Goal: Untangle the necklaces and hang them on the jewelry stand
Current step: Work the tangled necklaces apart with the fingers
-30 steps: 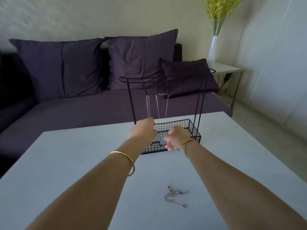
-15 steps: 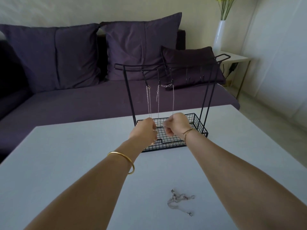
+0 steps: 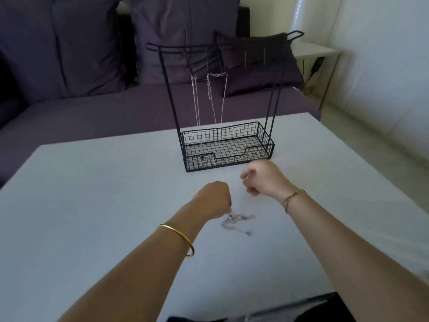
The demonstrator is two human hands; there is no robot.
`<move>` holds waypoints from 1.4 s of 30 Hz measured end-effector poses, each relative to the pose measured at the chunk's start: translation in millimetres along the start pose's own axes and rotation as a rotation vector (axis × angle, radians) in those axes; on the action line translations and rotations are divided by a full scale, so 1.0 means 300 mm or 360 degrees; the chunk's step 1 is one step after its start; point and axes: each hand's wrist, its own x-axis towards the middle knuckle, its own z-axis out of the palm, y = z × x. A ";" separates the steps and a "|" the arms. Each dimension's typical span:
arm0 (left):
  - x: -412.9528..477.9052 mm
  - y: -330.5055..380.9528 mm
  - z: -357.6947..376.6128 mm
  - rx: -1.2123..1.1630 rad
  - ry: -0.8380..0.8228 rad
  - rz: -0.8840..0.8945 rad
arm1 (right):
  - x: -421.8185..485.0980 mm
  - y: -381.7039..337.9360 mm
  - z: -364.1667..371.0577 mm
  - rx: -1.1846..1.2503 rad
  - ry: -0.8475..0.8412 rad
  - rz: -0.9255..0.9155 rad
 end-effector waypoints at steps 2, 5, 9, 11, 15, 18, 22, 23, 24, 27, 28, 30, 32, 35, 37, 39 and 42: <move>-0.024 0.017 0.044 0.0082 0.0072 0.0011 | -0.082 0.071 0.018 -0.0182 -0.0034 -0.0053; -0.059 0.048 0.106 0.0055 0.0038 0.0109 | -0.145 0.127 0.059 -0.0441 -0.0067 -0.0165; -0.085 0.066 0.178 0.0075 0.0026 0.0171 | -0.193 0.124 0.100 -0.0626 -0.0017 -0.0294; -0.082 0.062 0.180 0.0104 0.0051 0.0155 | -0.194 0.116 0.112 -0.0667 0.0048 -0.0285; -0.096 0.071 0.179 0.0086 0.0018 0.0173 | -0.194 0.118 0.134 -0.0843 0.0050 -0.0222; -0.109 0.057 0.155 -0.0313 0.0157 0.0031 | -0.223 0.140 0.131 -0.0896 0.0049 -0.0133; -0.108 0.033 0.099 -0.1505 0.0555 -0.0403 | -0.266 0.184 0.071 -0.0068 0.0137 0.0024; -0.112 0.033 0.093 -0.1828 0.0630 -0.0488 | -0.278 0.186 0.050 0.0214 0.0166 0.0079; -0.117 0.037 0.089 -0.2140 0.0679 -0.0550 | -0.288 0.190 0.031 0.0471 0.0188 0.0150; -0.116 0.042 0.083 -0.2554 0.0740 -0.0632 | -0.308 0.181 -0.006 0.0999 0.0182 0.0323; -0.109 0.050 0.088 -0.2560 0.0725 -0.0635 | -0.313 0.182 -0.014 0.1076 0.0190 0.0338; -0.102 0.063 0.084 -0.2536 0.0722 -0.0615 | -0.316 0.176 -0.016 0.1123 0.0218 0.0320; -0.093 0.081 0.080 -0.2509 0.0707 -0.0566 | -0.316 0.190 -0.019 0.0979 0.0339 0.0250; -0.092 0.088 0.053 -0.2582 0.0717 -0.0436 | -0.312 0.197 -0.035 0.0781 0.0482 0.0093; -0.095 0.089 0.036 -0.2644 0.0743 -0.0381 | -0.319 0.184 -0.044 0.0884 0.0411 0.0049; -0.097 0.084 0.029 -0.2701 0.0811 -0.0387 | -0.321 0.167 -0.035 0.0903 0.0287 0.0019; -0.090 0.051 0.032 -0.2559 0.0999 -0.0546 | -0.313 0.160 -0.008 0.0710 0.0191 -0.0009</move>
